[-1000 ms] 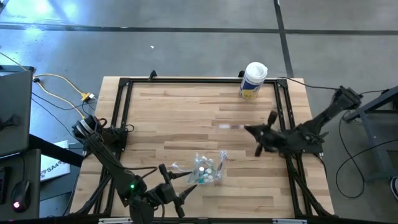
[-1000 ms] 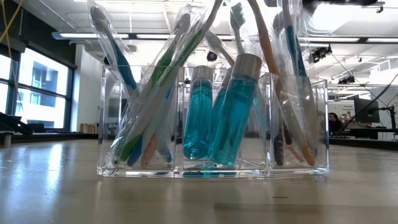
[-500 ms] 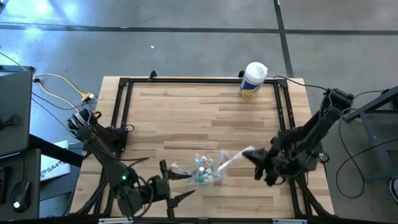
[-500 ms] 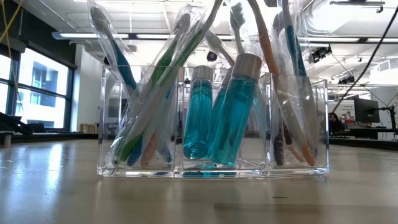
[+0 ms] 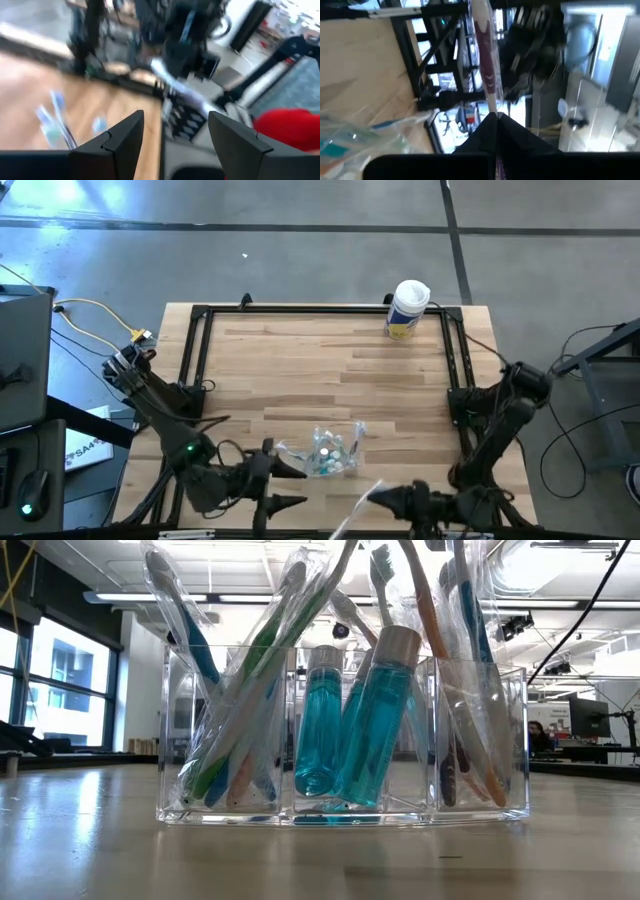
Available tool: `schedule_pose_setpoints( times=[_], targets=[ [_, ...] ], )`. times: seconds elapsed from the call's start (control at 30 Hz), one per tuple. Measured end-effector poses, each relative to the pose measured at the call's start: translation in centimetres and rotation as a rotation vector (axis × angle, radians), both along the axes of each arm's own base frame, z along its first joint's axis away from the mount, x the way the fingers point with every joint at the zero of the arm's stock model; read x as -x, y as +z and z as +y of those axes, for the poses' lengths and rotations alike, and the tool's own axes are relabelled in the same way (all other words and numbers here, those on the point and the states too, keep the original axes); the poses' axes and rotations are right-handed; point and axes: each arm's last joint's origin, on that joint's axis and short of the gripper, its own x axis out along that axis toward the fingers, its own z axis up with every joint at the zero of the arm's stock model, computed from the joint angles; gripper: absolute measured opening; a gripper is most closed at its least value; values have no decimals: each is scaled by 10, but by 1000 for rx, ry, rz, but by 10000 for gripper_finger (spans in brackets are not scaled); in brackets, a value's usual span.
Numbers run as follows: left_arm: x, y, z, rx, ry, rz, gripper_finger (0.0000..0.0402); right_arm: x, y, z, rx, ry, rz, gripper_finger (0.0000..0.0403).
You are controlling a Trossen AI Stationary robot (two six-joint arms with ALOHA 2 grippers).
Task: Pick & Place toothbrushing station
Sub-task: Put the purple toothbrush into the transparent organizer
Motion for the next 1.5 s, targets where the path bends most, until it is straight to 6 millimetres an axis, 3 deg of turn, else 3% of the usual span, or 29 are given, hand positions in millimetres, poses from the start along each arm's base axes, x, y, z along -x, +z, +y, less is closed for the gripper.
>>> schedule_pose_setpoints(
  times=[0.2, 0.43, 0.87, 1.17, 1.5],
  targets=[
    [-19, -11, 15, 219, -127, 135, 221, -17, 2, 15, 101, -12, 3, 3],
    [-48, -26, 29, 311, -236, 213, 221, -35, -5, 12, 171, -53, 44, 3],
    [-65, -28, 36, 273, -309, 165, 221, -48, -8, 1, 194, -98, 72, 3],
    [-81, -48, 34, 294, -371, 218, 221, -57, -9, -7, 210, -126, 80, 3],
    [-82, -49, 34, 292, -378, 223, 221, -58, -9, -8, 190, -135, 78, 3]
  ],
)
